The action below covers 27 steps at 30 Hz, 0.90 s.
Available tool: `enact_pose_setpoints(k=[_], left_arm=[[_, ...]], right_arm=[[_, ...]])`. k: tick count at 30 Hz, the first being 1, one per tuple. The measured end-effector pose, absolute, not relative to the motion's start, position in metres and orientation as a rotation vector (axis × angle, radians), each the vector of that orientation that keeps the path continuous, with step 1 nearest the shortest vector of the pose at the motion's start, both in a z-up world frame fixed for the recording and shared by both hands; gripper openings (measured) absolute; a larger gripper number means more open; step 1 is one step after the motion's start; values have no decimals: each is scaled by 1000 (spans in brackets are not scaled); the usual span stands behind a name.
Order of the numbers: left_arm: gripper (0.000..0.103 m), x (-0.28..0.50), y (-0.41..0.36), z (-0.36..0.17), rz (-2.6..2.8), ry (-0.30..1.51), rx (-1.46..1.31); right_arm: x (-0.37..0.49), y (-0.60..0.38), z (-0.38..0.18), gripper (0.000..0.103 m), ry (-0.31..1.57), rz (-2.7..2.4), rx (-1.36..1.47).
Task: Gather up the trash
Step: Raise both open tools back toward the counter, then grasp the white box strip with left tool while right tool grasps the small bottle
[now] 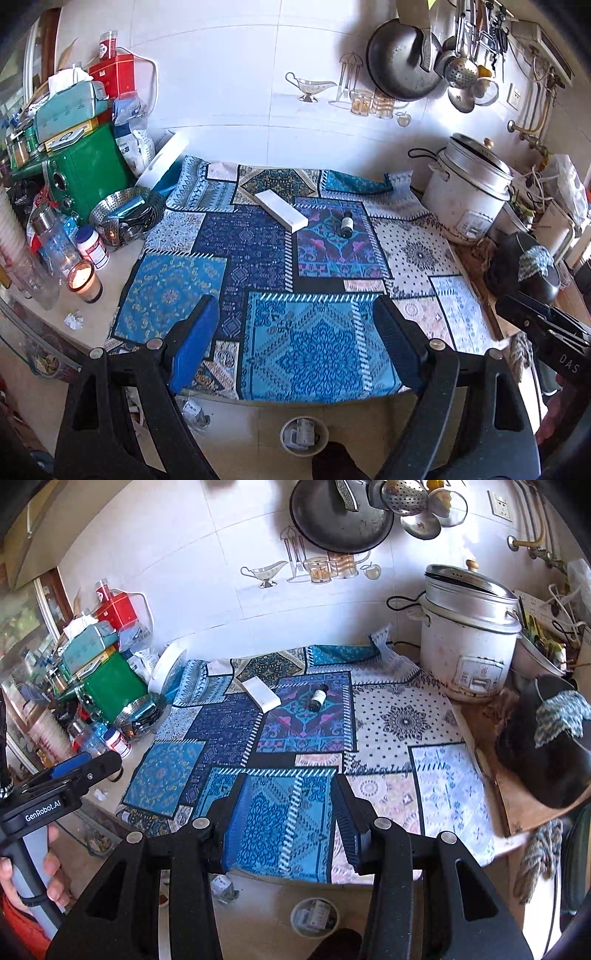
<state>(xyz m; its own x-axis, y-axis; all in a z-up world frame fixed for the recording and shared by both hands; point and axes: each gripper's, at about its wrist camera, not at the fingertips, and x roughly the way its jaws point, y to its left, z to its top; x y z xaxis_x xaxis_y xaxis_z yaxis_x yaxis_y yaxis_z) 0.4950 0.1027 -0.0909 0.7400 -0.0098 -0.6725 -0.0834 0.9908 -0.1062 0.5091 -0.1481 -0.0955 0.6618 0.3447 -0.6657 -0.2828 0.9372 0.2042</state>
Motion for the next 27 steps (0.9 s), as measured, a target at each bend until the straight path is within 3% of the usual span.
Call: enact_pose_setpoints(k=[16, 27], left_arm=[[84, 682, 81, -121, 208, 790, -179], [82, 783, 122, -163, 105, 883, -178]], right_arm=[[686, -166, -131, 41, 890, 461, -6], [767, -116, -184, 41, 1021, 361, 48]])
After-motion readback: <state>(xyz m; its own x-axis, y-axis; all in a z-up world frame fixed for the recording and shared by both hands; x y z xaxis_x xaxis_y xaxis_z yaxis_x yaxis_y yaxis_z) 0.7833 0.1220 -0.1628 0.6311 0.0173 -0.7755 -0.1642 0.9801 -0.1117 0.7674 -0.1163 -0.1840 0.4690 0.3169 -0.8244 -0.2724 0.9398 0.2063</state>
